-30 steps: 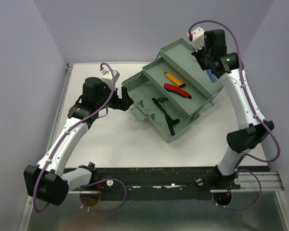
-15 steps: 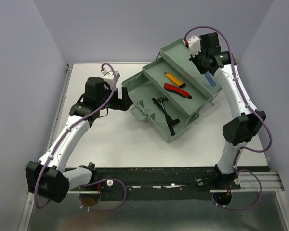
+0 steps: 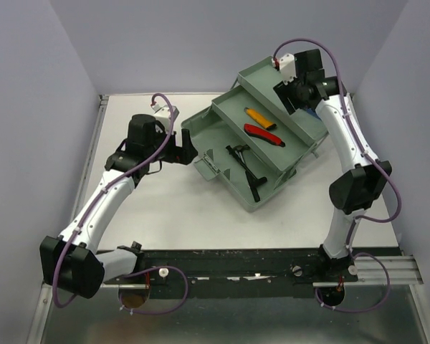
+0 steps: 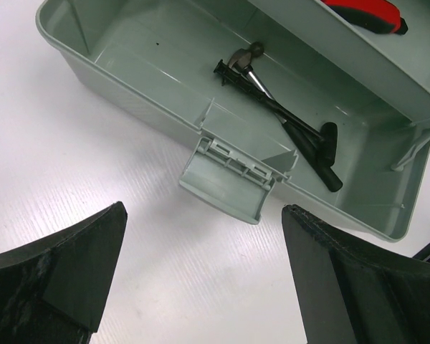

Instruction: Pack the tool kit

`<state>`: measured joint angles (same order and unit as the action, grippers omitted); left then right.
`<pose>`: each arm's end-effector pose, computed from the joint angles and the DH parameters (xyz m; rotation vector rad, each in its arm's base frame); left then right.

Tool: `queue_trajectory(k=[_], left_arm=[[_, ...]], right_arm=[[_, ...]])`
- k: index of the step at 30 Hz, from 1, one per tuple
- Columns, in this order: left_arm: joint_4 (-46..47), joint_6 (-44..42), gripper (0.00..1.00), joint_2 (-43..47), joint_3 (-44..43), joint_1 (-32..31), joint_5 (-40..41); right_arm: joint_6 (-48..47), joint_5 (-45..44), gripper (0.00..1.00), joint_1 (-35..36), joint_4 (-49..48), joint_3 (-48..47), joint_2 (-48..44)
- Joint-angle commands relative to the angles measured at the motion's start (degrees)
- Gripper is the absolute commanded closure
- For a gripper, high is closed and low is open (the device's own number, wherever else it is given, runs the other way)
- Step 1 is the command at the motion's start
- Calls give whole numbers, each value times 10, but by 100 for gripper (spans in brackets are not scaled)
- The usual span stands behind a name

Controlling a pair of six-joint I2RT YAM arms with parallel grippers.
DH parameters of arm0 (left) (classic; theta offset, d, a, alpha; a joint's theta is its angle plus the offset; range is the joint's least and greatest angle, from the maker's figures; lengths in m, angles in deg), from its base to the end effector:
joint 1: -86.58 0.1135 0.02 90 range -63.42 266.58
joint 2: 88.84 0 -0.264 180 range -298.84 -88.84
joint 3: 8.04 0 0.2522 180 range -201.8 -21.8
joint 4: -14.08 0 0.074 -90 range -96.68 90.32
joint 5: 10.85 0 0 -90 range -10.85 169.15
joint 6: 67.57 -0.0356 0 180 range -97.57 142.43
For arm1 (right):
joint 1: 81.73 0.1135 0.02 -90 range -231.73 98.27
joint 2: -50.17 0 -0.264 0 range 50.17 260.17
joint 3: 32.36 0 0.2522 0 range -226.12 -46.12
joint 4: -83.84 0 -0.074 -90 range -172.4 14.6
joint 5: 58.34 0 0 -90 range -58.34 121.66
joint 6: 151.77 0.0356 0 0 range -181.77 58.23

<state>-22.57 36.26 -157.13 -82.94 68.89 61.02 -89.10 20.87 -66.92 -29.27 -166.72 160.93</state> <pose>0.2503 -0.0914 0.3338 0.2672 2.1188 -0.6598 0.4116 0.1019 0.3866 -0.7492 2.2091 -0.3285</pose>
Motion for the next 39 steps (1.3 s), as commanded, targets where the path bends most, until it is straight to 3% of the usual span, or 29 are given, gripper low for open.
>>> queue_trajectory(k=[1, 8, 14, 20, 33, 39], left_arm=[[3, 20, 1, -23, -14, 1, 4], [19, 102, 1, -104, -60, 1, -18], [-36, 100, 1, -204, -154, 1, 3], [-53, 89, 1, -277, -192, 6, 9], [26, 83, 30, -344, -172, 42, -87], [27, 81, 33, -371, -181, 50, -85]], right_arm=[[33, 24, 27, -4, -28, -10, -56], [74, 95, 19, -45, -33, -19, -87], [91, 150, 19, -101, -32, -14, -84], [98, 212, 19, -145, -43, 6, -73], [78, 280, 28, -203, -87, -9, 15], [77, 287, 34, -208, -89, -27, 51]])
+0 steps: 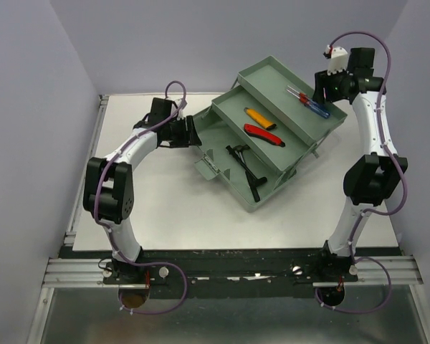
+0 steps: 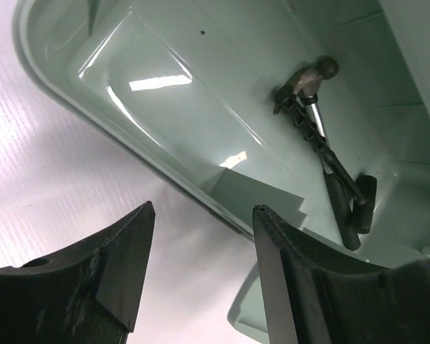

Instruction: Pack the tool kit

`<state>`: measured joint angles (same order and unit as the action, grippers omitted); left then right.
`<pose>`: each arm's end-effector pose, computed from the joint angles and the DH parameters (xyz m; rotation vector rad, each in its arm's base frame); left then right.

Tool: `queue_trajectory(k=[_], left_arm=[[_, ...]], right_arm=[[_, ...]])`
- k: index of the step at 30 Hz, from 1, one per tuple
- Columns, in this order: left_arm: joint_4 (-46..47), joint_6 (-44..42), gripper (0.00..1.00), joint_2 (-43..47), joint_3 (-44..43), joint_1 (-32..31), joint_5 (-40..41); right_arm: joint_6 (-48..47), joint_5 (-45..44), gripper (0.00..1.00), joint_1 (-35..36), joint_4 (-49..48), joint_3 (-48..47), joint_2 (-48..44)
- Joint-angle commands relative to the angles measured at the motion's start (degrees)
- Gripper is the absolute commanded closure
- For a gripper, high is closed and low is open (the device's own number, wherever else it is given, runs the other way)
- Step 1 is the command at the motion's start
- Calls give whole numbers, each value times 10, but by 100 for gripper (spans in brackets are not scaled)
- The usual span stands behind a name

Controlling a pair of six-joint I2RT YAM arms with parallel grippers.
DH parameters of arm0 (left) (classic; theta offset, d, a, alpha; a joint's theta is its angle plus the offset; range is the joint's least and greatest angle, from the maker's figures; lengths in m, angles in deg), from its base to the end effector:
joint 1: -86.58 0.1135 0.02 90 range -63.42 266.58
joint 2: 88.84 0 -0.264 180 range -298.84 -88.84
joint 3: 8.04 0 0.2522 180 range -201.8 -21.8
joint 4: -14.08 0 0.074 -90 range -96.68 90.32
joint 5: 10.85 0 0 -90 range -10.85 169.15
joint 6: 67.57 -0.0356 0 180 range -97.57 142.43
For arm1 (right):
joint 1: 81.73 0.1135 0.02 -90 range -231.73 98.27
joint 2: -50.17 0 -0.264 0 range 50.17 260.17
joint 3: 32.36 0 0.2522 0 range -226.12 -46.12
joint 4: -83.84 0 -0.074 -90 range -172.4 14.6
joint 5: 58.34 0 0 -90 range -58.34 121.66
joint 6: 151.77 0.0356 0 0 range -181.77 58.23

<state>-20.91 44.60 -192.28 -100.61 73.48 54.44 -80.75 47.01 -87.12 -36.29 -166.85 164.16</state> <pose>0.3892 -0.1059 0.2464 0.0229 2.4248 -0.8009 0.4462 -0.0326 0.3743 -0.4042 2.1930 0.0710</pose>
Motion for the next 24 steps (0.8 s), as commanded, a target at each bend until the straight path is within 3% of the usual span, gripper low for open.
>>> queue_trajectory(k=[1, 10, 18, 24], left_arm=[[9, -4, 33, -22, -6, 4, -17], [13, -6, 43, -37, -6, 9, -24], [13, -11, 48, -43, -6, 9, -24], [12, -13, 51, -45, -6, 10, -26]], right_arm=[[-7, 28, 35, -7, -18, -26, 23], [-18, 31, 47, -8, -37, -10, 33], [-23, 26, 46, -16, -35, -25, 37], [-21, 49, 52, -23, -14, -37, 61]])
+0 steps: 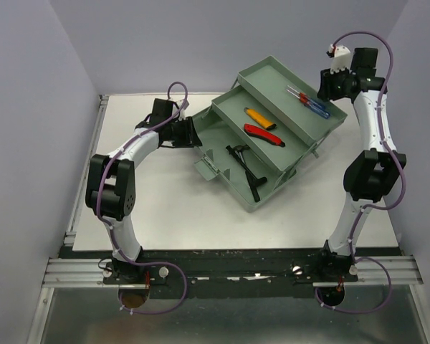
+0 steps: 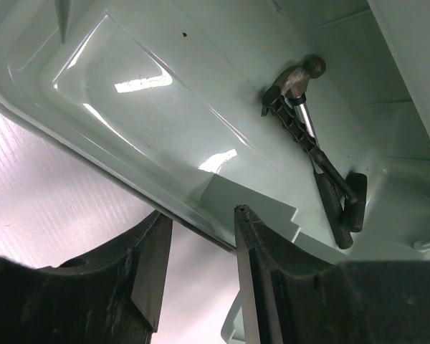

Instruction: Pack the tool kit

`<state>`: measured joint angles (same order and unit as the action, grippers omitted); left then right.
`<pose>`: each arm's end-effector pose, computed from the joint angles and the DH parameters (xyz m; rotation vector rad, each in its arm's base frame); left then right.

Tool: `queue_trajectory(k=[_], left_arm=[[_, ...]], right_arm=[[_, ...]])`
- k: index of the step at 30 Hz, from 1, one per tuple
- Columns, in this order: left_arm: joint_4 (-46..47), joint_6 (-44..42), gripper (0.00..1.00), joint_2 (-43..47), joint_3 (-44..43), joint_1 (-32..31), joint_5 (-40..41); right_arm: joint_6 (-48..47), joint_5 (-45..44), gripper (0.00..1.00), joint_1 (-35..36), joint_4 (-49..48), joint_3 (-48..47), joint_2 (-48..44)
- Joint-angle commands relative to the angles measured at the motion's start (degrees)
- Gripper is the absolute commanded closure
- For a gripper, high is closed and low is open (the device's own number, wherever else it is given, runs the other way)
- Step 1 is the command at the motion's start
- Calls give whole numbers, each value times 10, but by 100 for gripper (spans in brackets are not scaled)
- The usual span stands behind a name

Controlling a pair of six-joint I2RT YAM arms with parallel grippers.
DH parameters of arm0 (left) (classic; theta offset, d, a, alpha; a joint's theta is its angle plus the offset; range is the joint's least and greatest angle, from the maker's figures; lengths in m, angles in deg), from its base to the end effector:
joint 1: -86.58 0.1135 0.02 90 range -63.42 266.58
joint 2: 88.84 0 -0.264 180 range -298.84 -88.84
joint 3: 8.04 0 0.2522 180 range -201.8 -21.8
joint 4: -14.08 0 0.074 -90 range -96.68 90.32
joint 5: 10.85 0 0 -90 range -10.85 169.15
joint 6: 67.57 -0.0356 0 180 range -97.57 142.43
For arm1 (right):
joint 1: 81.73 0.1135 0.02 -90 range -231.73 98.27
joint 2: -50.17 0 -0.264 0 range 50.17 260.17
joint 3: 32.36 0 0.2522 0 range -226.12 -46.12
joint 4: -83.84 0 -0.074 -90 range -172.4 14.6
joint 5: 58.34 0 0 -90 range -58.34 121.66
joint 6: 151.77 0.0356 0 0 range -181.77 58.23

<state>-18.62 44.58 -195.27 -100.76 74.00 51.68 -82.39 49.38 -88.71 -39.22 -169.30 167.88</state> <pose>0.3990 -0.1059 0.2305 0.0338 2.4316 -0.8535 0.4641 -0.0459 0.3643 -0.4259 2.1520 0.0750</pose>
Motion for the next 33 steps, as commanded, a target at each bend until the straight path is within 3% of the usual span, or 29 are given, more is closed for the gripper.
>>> queue_trajectory(k=[1, 7, 17, 25, 33], left_arm=[[-10, -12, 51, -14, -5, 4, 0], [-12, -13, 53, -14, -5, 4, -1], [-8, -10, 56, -14, -7, 4, -15], [0, -4, 60, -12, -4, 4, -29], [9, 2, 61, -13, 0, 4, -43]], right_arm=[[-5, 31, 53, -8, 16, -11, 24], [1, 89, 65, -8, 18, 0, 22], [21, 153, 99, -8, 8, 19, -12], [59, 201, 99, -3, -28, 65, -64], [68, 152, 99, 42, -41, 114, -109]])
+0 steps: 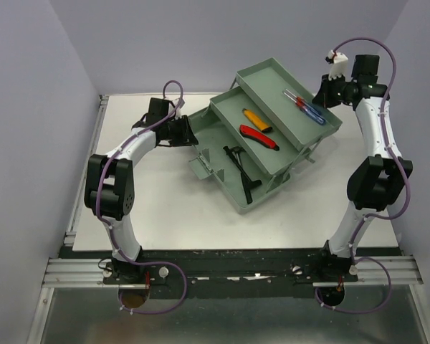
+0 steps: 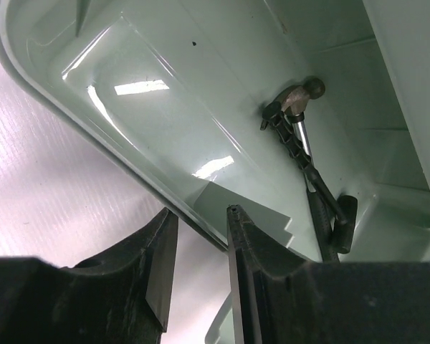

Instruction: Pack the tool kit

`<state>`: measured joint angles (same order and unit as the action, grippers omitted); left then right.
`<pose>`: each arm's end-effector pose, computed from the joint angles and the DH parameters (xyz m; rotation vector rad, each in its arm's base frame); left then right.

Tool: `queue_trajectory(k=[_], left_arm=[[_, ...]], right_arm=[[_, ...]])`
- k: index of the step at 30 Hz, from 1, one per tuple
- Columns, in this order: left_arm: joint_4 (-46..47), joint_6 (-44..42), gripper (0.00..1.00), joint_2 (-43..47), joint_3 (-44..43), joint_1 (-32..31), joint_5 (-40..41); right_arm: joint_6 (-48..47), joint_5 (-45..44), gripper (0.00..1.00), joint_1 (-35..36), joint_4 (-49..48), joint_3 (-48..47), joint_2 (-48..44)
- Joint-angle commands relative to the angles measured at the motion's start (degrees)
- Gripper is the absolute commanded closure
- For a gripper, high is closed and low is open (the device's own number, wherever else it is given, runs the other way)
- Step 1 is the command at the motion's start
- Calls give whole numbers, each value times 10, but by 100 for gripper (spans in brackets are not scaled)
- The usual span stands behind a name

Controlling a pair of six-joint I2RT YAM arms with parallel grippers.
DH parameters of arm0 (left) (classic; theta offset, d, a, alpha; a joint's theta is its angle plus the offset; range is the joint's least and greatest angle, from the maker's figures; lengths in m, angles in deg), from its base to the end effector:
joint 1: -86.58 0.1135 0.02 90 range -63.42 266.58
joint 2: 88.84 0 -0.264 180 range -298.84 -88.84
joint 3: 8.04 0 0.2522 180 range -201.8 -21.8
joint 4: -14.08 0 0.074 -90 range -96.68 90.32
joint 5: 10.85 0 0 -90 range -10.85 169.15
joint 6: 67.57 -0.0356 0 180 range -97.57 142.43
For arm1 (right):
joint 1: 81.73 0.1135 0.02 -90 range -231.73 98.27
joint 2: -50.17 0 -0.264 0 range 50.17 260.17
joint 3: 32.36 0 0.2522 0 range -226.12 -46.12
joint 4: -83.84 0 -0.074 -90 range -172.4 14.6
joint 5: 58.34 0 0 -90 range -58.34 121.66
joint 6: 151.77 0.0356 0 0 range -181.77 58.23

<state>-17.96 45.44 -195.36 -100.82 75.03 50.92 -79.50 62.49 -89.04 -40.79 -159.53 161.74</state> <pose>0.4018 -0.0993 0.2312 0.0044 2.4199 -0.8685 0.4391 -0.0379 0.3599 -0.4734 2.1225 0.3614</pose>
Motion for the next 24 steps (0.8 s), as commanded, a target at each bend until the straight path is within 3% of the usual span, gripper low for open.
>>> queue_trajectory(k=[1, 24], left_arm=[[4, -7, 62, -11, 2, -7, -34], [8, -16, 62, 15, -1, -4, -37]], right_arm=[[43, 15, 99, 49, -30, 23, -52], [111, -176, 99, 215, -99, 203, -165]])
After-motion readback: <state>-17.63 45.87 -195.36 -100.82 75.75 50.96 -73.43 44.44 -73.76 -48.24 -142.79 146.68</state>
